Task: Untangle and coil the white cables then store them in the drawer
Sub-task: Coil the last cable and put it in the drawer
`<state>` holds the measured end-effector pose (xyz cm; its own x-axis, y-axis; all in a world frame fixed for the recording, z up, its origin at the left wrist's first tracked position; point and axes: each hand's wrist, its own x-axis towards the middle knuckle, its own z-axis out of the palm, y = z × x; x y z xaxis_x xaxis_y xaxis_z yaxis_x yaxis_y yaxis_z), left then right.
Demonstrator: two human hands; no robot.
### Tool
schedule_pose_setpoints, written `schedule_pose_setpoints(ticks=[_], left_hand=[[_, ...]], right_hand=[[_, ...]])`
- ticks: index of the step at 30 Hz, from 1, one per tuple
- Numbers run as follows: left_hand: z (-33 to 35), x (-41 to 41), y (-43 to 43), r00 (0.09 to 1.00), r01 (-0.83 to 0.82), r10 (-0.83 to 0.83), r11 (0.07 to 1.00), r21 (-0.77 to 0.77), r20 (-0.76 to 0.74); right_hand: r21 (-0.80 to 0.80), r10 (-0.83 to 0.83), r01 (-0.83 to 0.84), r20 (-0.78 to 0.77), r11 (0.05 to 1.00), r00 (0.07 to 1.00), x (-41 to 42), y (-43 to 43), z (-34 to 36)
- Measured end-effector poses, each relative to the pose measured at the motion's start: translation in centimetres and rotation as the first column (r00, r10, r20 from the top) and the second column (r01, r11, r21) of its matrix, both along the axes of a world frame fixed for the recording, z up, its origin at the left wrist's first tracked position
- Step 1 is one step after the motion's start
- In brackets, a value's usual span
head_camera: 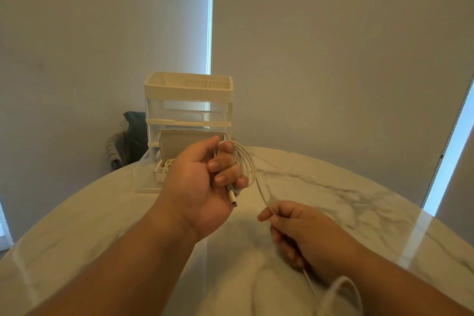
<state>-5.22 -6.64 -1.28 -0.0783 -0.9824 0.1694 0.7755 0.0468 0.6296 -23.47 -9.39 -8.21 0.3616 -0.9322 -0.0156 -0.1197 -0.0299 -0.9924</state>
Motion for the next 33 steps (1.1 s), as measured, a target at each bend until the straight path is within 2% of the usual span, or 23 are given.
schedule_pose_setpoints(ticks=[2,9,13,16,18,20,22,23,25,26,27,30,33], left_hand=[[0.0,0.1,0.0,1.000,-0.008,0.008,1.000,0.006,-0.012],[0.0,-0.1,0.0,0.990,-0.134,0.134,0.991,0.010,0.037],[-0.6,-0.5,-0.7,0.954,-0.254,0.258,0.966,-0.045,0.151],[-1.0,-0.7,-0.8,0.923,-0.290,0.301,0.954,-0.079,0.239],[-1.2,-0.9,-0.9,0.881,-0.302,0.319,0.948,-0.103,0.350],[-1.6,-1.0,-0.9,0.780,-0.312,0.347,0.937,-0.157,0.521],[-2.2,-1.1,-0.6,0.591,-0.279,0.390,0.920,-0.274,0.706],[-2.6,-1.2,-0.5,0.465,-0.236,0.426,0.905,-0.355,0.776],[-3.3,-1.4,-0.4,0.157,-0.091,0.502,0.865,-0.494,0.850],[-3.5,-1.5,-0.4,0.022,-0.001,0.521,0.853,-0.521,0.853],[-3.6,-1.5,-0.4,-0.075,0.075,0.528,0.849,-0.523,0.846],[-3.4,-1.1,-0.5,-0.231,0.191,0.549,0.835,-0.516,0.803],[-3.1,-1.0,-0.6,-0.255,0.185,0.527,0.850,-0.494,0.811]], right_hand=[[-0.025,0.025,-0.028,-0.100,0.999,0.995,0.1,0.0,-0.3],[-0.226,-0.137,0.059,-0.344,0.972,0.929,-0.1,-0.4,0.5],[-0.279,-0.034,-0.142,-0.544,0.950,0.839,0.2,1.1,1.7],[-0.274,0.045,-0.267,-0.615,0.924,0.787,0.7,2.2,2.4],[-0.278,0.066,-0.321,-0.655,0.905,0.753,0.8,2.7,2.7],[-0.299,0.067,-0.362,-0.682,0.883,0.728,0.8,2.8,2.9],[-0.308,0.073,-0.376,-0.683,0.874,0.727,0.8,2.8,3.1],[-0.309,0.080,-0.387,-0.683,0.869,0.726,0.8,2.8,3.2],[-0.336,0.067,-0.417,-0.706,0.845,0.705,0.6,2.8,3.2],[-0.363,0.040,-0.421,-0.717,0.831,0.696,0.4,2.8,3.1],[-0.396,0.006,-0.405,-0.708,0.824,0.706,0.3,2.8,3.2],[-0.521,-0.111,-0.300,-0.618,0.799,0.778,-0.4,2.5,3.7],[-0.599,-0.181,-0.247,-0.563,0.761,0.807,-1.0,2.2,4.2]])
